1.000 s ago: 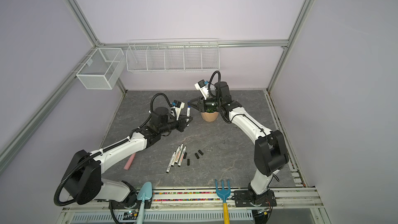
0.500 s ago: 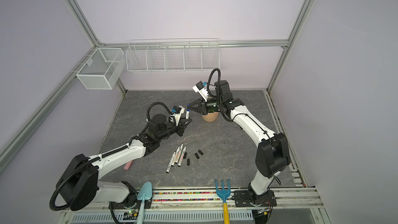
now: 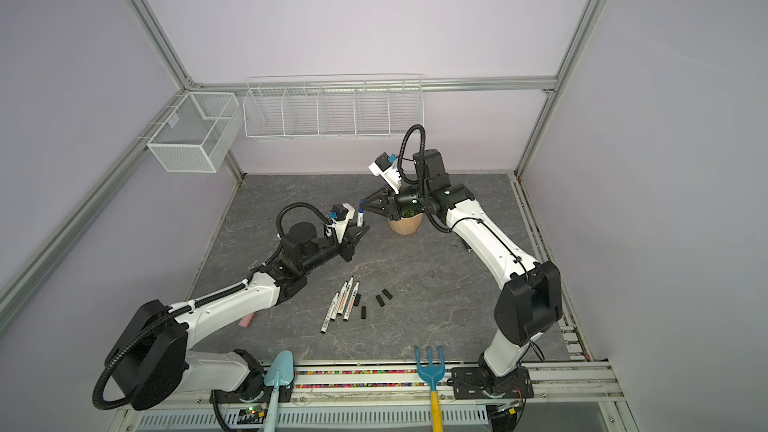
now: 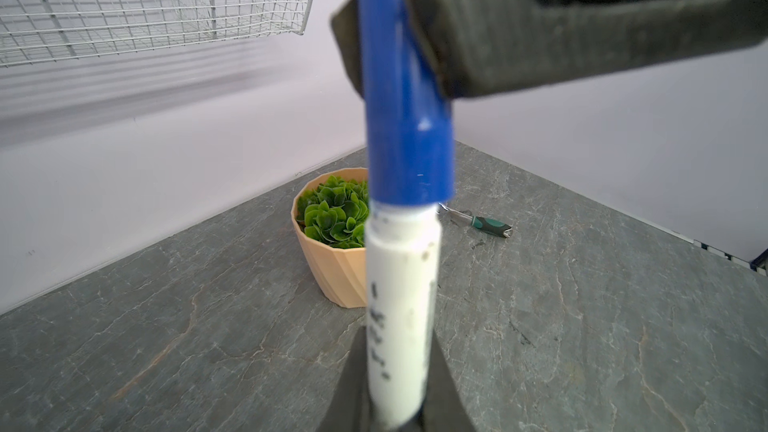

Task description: Insert the pens into the pen caps

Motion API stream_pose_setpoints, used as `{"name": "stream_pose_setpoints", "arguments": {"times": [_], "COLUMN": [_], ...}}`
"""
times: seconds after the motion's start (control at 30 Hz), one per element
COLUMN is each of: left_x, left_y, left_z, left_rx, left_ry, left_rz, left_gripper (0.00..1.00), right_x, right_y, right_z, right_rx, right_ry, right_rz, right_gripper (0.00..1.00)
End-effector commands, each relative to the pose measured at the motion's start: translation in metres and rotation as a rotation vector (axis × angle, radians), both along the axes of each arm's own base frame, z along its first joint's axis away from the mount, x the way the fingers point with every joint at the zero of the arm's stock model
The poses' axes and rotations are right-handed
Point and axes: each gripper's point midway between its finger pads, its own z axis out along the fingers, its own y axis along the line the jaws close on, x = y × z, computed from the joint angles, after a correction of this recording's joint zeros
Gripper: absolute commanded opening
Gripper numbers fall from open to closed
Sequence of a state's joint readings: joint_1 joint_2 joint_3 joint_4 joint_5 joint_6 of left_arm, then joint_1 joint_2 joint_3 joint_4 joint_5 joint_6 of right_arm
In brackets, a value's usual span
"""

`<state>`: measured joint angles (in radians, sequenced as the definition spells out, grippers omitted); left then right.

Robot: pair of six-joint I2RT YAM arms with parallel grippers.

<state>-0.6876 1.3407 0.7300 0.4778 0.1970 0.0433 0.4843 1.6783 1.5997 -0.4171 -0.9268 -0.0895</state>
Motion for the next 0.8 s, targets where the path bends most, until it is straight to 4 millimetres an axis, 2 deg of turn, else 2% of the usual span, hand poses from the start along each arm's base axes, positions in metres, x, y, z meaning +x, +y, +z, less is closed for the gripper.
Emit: {"name": "stream_pose_setpoints", "arguments": {"times": [0.0, 0.2, 0.47, 0.6, 0.77], "left_x": [0.019, 0.015, 0.013, 0.011, 0.01], "left_y": [0.023, 0.021, 0.018, 0.018, 0.017], "left_z": [0.056, 0.055, 0.053, 0.052, 0.05], "left_rx": [-0.109, -0.104, -0.115, -0.121, -0.12], "left_ry": [-0.135, -0.135, -0.131, -0.141, -0.136], "left_rz": [0.117, 0.105, 0.089, 0.083, 0.075], "left_gripper": [0.0, 0.0, 0.0, 0.0, 0.0], "right_x": [-0.065, -0.071, -0.05, -0.041, -0.037], "right_y": [0.004, 0.011, 0.006, 0.0, -0.004], "right_z": [-0.019, -0.021, -0.015, -0.007, 0.003], "right_rx": [-0.101, -0.159, -0.193, -0.178, -0.146], "right_ry": [0.192, 0.15, 0.075, 0.048, 0.037], "right_rz": [0.144, 0.141, 0.01, -0.045, -0.08], "right_gripper": [0.08, 0.1, 0.18, 0.21, 0.38]}}
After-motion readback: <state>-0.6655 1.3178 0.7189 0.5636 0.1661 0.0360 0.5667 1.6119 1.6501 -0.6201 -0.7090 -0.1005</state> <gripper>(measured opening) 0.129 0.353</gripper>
